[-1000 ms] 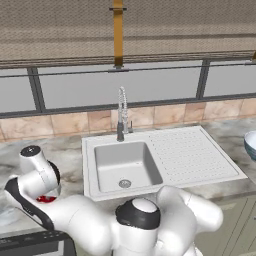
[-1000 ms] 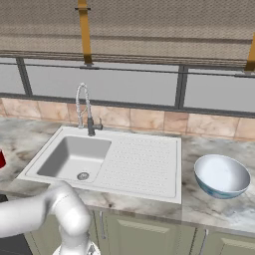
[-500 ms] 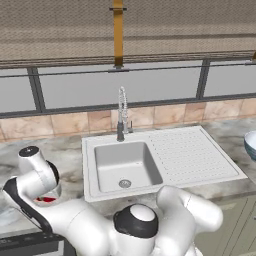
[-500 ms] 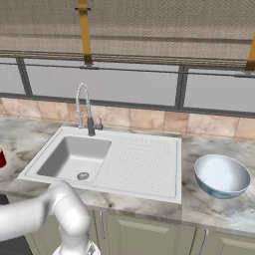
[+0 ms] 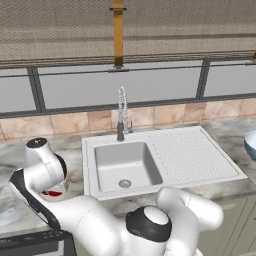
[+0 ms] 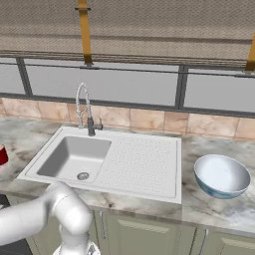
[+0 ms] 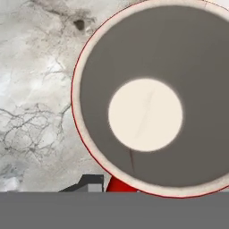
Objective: Pick the mug and place it in the sink. Pick the bowl and place it in the open cabinet and then close the cabinet.
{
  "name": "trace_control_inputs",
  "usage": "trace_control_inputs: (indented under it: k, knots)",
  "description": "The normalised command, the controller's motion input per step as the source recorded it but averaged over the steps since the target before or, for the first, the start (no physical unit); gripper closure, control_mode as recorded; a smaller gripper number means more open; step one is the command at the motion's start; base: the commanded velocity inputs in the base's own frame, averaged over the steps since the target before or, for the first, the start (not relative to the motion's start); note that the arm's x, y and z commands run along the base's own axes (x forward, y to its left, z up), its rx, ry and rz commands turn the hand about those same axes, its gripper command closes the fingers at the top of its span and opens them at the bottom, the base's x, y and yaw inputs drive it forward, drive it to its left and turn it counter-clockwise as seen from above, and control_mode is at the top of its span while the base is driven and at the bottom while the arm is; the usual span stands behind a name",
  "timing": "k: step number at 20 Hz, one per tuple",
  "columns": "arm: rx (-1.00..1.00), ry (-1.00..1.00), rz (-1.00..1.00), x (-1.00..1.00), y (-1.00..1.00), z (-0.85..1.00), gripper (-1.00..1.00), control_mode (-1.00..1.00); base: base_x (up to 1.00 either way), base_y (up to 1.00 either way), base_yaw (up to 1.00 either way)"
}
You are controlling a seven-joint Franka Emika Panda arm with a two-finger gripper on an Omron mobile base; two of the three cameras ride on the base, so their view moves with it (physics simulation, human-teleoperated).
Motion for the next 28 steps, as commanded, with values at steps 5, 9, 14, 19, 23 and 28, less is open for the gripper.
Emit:
trace_control_inputs:
  k: [5, 9, 14, 19, 23, 28]
  knots:
    - [0.00, 0.11, -0.12, 0.00, -0.31, 0.90, 1.00, -1.00, 0.00, 0.00, 0.00]
    - [0.00, 0.09, -0.09, 0.17, -0.83, 0.04, 1.00, -1.00, 0.00, 0.00, 0.00]
    - [-0.02, -0.13, -0.01, 0.00, -0.90, -0.48, 1.00, -1.00, 0.00, 0.00, 0.00]
    - [-0.02, -0.15, 0.00, 0.01, -0.70, 0.00, 1.00, -1.00, 0.00, 0.00, 0.00]
    - [0.01, 0.02, 0.00, 0.30, -0.69, 0.00, 1.00, -1.00, 0.00, 0.00, 0.00]
    - [0.06, 0.16, -0.01, 0.50, -0.69, 0.00, 1.00, -1.00, 0.00, 0.00, 0.00]
